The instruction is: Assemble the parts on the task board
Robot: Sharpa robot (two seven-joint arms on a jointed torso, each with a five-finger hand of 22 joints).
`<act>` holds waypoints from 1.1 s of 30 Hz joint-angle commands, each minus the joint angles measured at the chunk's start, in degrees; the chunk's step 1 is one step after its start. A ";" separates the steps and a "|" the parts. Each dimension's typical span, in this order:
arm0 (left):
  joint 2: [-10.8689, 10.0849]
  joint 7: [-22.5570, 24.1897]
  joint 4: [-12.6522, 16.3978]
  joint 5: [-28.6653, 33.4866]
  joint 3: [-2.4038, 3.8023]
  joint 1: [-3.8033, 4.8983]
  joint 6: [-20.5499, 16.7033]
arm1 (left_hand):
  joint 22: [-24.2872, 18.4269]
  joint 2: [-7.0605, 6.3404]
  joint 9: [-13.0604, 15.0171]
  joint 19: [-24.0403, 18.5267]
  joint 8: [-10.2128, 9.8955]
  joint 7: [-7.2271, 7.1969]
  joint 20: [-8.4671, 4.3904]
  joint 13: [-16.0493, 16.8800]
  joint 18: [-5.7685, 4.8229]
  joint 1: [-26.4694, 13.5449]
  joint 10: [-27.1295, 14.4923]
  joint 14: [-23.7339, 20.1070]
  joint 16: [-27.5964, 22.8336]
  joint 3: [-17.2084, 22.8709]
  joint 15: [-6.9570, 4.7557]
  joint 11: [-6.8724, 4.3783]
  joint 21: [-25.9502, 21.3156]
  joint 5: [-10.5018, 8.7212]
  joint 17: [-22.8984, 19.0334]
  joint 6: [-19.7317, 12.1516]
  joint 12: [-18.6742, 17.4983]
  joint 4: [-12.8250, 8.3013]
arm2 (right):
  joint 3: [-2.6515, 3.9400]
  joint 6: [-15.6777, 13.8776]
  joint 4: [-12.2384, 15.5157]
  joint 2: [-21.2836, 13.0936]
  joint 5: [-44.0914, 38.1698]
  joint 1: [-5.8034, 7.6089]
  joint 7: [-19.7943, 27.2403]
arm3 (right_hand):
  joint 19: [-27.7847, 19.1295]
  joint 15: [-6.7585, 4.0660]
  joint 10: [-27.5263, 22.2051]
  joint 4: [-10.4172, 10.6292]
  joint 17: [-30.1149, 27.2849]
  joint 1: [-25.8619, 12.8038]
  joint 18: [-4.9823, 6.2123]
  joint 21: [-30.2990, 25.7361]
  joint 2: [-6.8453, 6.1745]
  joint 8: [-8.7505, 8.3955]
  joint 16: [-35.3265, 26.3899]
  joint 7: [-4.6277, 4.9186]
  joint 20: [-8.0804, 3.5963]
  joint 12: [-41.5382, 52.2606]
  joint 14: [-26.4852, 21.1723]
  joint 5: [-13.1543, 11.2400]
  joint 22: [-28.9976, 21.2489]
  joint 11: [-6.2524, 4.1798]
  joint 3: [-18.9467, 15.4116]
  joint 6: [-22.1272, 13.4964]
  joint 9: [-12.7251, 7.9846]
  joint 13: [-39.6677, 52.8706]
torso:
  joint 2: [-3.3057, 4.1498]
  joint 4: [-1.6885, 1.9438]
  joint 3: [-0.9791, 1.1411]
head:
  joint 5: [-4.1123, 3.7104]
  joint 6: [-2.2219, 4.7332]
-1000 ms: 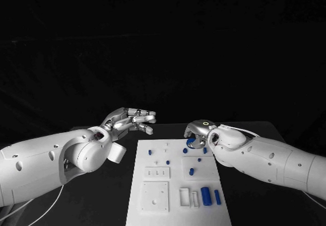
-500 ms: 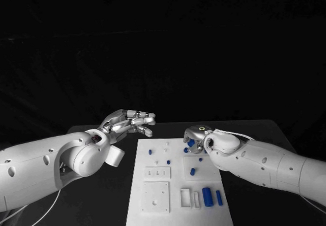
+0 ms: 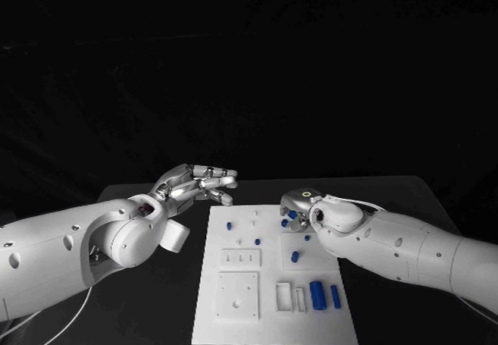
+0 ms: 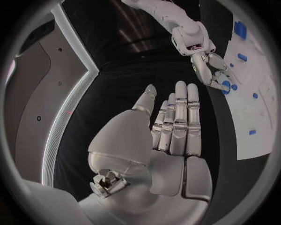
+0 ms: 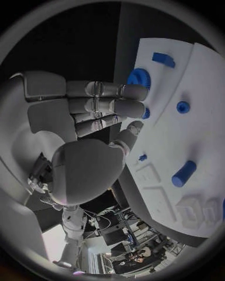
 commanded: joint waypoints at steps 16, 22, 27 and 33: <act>0.43 0.36 -0.28 -0.27 0.06 0.12 0.47 | -0.28 -0.36 0.05 -0.21 0.00 0.02 0.09 0.10 0.63 -0.43 -0.49 -0.51 -0.17 -0.52 0.03 -0.12 0.12 0.09 0.25 -0.64 -0.15 0.20 | -0.03 0.73 -1.46 0.79 -1.09 -0.06 -0.45 | 1.14 -0.12 2.86 -0.96 0.14 -1.89 0.18 -2.81 0.15 0.07 1.13 -0.09 -0.21 0.26 -0.45 -0.25 5.62 -0.46 4.57 0.37 -0.01 0.06 | 2.22 0.38 -0.26 | -0.47 0.40; 0.57 0.32 -0.58 -0.27 0.05 0.11 0.46 | -0.33 -0.32 0.05 -0.18 0.00 0.04 0.09 0.10 0.64 -0.42 -0.55 -0.50 -0.19 -0.53 0.03 -0.11 0.12 0.10 0.30 -0.76 -0.14 0.23 | -0.03 0.77 -1.68 0.77 -1.10 -0.06 -0.54 | 1.38 -0.21 3.67 -1.00 0.25 -2.25 0.17 -3.51 0.45 0.09 1.39 -0.13 -0.30 0.25 -0.47 -0.45 7.28 -0.63 5.58 0.98 0.01 0.06 | 2.40 0.42 -0.25 | -0.40 0.44; 0.58 0.28 -0.71 -0.27 0.05 0.11 0.46 | -0.33 -0.32 0.05 -0.18 0.00 0.04 0.09 0.10 0.64 -0.42 -0.55 -0.50 -0.19 -0.53 0.03 -0.11 0.12 0.10 0.30 -0.76 -0.14 0.23 | -0.03 0.60 -1.50 0.76 -1.14 -0.06 -0.60 | 1.43 -0.34 5.04 -0.98 0.34 -2.58 0.04 -3.92 0.73 0.10 1.54 -0.19 -0.44 0.26 -0.51 -1.03 8.45 -0.92 6.69 1.71 0.04 0.08 | 2.47 0.41 -0.22 | -0.40 0.47; 0.61 0.17 -0.76 -0.26 0.05 0.11 0.51 | -0.46 -0.32 0.05 -0.14 0.00 0.05 0.11 0.10 0.64 -0.46 -0.54 -0.50 -0.23 -0.60 0.04 -0.10 0.11 0.05 0.40 -0.85 -0.14 0.32 | -0.03 0.41 -1.44 0.83 -1.15 -0.06 -0.72 | 1.64 -0.55 6.76 -0.63 0.44 -3.04 -0.18 -4.61 1.16 0.12 1.64 -0.33 -0.63 0.25 -0.50 -1.49 9.58 -1.35 6.98 2.73 0.08 0.10 | 2.65 0.38 -0.22 | -0.42 0.52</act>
